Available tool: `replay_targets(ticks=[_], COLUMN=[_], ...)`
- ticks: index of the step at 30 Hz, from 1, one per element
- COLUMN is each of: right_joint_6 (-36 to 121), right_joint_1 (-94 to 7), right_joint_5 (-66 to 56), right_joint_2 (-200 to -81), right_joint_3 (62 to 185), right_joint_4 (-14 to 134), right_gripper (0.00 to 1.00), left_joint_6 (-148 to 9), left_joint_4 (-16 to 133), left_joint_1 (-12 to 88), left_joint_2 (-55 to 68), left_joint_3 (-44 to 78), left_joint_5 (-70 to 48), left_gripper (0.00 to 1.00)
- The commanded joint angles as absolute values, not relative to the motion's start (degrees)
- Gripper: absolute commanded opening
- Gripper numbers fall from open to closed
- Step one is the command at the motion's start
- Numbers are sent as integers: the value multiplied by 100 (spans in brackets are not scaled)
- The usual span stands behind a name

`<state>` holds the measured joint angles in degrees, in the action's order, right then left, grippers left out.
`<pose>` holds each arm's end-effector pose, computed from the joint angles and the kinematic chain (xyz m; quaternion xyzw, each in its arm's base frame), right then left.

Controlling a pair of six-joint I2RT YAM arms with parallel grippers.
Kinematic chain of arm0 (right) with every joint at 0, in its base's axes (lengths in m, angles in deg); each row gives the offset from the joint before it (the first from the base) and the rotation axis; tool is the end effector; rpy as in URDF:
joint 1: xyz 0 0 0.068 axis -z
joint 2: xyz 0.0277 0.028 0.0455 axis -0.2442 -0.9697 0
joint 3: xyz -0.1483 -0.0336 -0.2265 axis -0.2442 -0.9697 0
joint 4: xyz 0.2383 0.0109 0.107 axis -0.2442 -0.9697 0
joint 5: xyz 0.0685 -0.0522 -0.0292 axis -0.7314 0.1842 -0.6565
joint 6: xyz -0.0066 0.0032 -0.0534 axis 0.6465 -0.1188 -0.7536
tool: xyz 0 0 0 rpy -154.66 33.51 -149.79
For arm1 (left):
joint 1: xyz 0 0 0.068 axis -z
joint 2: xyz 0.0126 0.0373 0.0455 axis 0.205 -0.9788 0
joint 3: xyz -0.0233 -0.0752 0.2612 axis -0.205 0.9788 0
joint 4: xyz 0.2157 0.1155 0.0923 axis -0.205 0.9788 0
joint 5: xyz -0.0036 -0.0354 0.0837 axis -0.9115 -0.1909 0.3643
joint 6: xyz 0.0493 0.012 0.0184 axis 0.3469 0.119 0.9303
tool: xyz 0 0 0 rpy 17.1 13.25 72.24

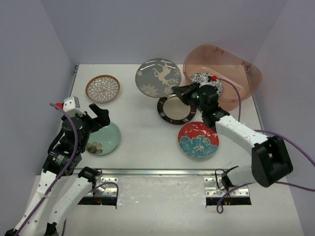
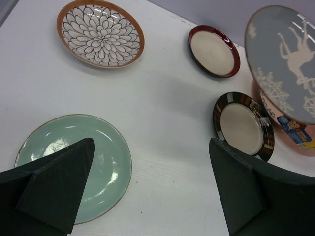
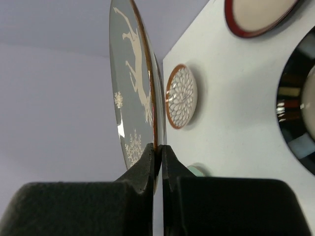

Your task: Place the plates into the plastic bin on the countertop

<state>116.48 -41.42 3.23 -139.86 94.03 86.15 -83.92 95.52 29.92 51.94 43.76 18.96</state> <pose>0.2864 0.1471 0.2684 0.3454 0.6752 0.5245 0.3870 0.1101 -0.0221 0.3348 -0.1638 0.7888 -0.0740 0.5877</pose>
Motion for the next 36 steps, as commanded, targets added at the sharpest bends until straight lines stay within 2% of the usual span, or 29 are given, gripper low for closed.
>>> replay_targets(ticks=[1, 9, 12, 22, 31, 36], right_joint_6=[11795, 12005, 11657, 10435, 9915, 9679], right_joint_1=[-3182, -1032, -681, -658, -667, -675], right_joint_5=[402, -185, -316, 206, -280, -590], right_joint_2=[-13281, -13414, -13786, -14952, -15779, -16338], right_joint_3=[10048, 10664, 11249, 12325, 12567, 13035], right_joint_4=[8170, 7109, 6544, 6082, 6207, 5697], right_gripper=[0, 0, 0, 0, 0, 0], left_joint_6=[-8438, -8438, -8437, -8420, -8448, -8455], left_joint_4=[9371, 9371, 9369, 9361, 9379, 9371], left_joint_1=[3060, 3116, 3126, 3151, 3266, 3275], left_joint_2=[5171, 5162, 5161, 5145, 5215, 5206], left_joint_3=[4342, 4342, 4342, 4342, 4351, 4351], left_joint_5=[1955, 1964, 1953, 1903, 1973, 1981], left_gripper=[100, 100, 100, 100, 100, 100])
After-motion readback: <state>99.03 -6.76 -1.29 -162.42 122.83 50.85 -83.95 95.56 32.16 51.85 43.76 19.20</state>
